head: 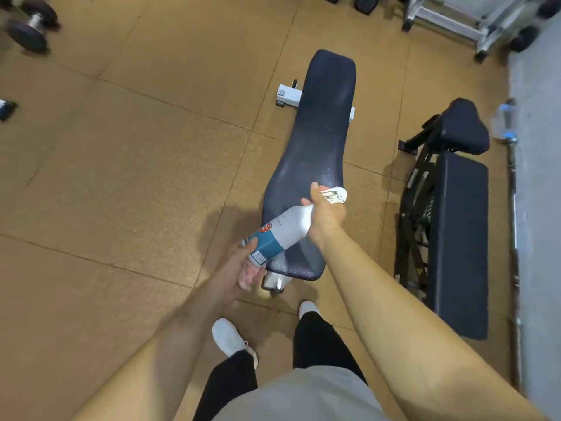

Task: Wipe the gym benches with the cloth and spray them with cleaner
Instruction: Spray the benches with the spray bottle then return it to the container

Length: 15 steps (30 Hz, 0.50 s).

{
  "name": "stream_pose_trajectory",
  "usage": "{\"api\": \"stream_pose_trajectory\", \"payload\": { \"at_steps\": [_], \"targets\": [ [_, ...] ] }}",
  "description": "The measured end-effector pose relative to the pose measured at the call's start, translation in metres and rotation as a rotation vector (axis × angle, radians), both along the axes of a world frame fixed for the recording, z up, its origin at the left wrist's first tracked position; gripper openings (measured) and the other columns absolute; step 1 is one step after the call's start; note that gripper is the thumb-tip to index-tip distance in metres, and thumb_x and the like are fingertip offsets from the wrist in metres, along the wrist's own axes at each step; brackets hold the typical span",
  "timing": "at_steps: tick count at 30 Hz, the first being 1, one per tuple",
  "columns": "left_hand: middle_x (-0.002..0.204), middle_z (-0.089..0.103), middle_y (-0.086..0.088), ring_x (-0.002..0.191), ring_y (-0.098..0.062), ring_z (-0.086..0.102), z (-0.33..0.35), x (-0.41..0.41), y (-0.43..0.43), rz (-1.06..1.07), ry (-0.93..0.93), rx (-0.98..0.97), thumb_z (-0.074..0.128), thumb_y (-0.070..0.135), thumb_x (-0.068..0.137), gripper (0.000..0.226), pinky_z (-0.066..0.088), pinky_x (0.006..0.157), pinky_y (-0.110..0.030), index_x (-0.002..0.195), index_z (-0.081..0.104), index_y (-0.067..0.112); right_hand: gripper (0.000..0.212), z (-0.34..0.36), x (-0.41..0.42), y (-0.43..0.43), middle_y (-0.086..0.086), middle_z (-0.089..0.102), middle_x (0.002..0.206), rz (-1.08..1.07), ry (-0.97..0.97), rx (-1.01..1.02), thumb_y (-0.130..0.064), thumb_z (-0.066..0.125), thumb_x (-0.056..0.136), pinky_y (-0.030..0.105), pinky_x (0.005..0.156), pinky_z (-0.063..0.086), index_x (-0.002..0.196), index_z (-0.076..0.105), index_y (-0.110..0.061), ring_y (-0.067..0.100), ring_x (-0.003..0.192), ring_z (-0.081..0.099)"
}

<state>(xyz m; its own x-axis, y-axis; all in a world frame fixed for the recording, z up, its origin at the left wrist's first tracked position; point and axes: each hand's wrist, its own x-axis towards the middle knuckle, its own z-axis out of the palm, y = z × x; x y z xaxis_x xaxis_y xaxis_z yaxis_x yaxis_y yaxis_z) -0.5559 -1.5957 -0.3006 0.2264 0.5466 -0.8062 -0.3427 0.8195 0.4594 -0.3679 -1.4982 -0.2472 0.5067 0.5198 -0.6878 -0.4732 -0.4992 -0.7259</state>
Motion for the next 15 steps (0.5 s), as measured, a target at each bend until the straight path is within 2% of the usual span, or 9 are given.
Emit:
{"api": "stream_pose_trajectory", "payload": {
  "at_steps": [2, 4, 7, 12, 15],
  "targets": [
    [0.118, 0.072, -0.015, 0.095, -0.019, 0.074, 0.006, -0.015, 0.011, 0.011, -0.063, -0.029, 0.065, 0.033, 0.096, 0.047, 0.063, 0.071, -0.026, 0.134, 0.055, 0.006, 0.023, 0.003, -0.013, 0.004, 0.009, 0.073, 0.082, -0.091, 0.022, -0.037, -0.026, 0.083, 0.083, 0.052, 0.080, 0.062, 0.088, 0.064, -0.015, 0.024, 0.070, 0.072],
    [0.131, 0.067, -0.016, 0.114, -0.024, 0.069, 0.009, -0.026, 0.023, -0.023, -0.086, 0.015, 0.071, 0.034, 0.090, 0.062, 0.062, 0.078, -0.028, 0.141, 0.049, 0.009, 0.031, 0.006, -0.021, 0.010, 0.009, 0.067, 0.074, -0.149, 0.051, -0.066, -0.032, 0.083, 0.083, 0.053, 0.078, 0.061, 0.083, 0.059, -0.012, 0.027, 0.068, 0.068],
    [0.133, 0.067, -0.014, 0.116, -0.023, 0.069, 0.012, -0.040, 0.044, -0.038, -0.086, 0.017, 0.080, 0.037, 0.078, 0.078, 0.060, 0.080, -0.029, 0.144, 0.046, 0.011, 0.031, 0.010, -0.027, 0.025, 0.006, 0.068, 0.075, -0.154, 0.086, -0.058, -0.032, 0.084, 0.082, 0.049, 0.074, 0.062, 0.086, 0.061, -0.012, 0.024, 0.070, 0.070],
    [0.130, 0.068, -0.014, 0.108, -0.021, 0.072, 0.010, -0.059, 0.098, -0.139, -0.023, 0.027, 0.084, 0.045, 0.075, 0.080, 0.059, 0.081, -0.031, 0.140, 0.051, 0.012, 0.025, 0.004, -0.042, 0.064, 0.004, 0.074, 0.096, -0.185, 0.119, 0.001, -0.020, 0.083, 0.084, 0.050, 0.078, 0.062, 0.103, 0.068, -0.021, 0.020, 0.082, 0.074],
    [0.131, 0.068, -0.011, 0.110, -0.022, 0.071, 0.009, -0.071, 0.140, -0.233, 0.046, 0.036, 0.089, 0.057, 0.064, 0.090, 0.050, 0.105, -0.041, 0.138, 0.053, 0.019, 0.025, -0.008, -0.052, 0.096, 0.005, 0.076, 0.089, -0.314, 0.097, -0.050, -0.025, 0.085, 0.081, 0.046, 0.075, 0.063, 0.098, 0.069, -0.016, 0.019, 0.074, 0.075]
  ]
}}
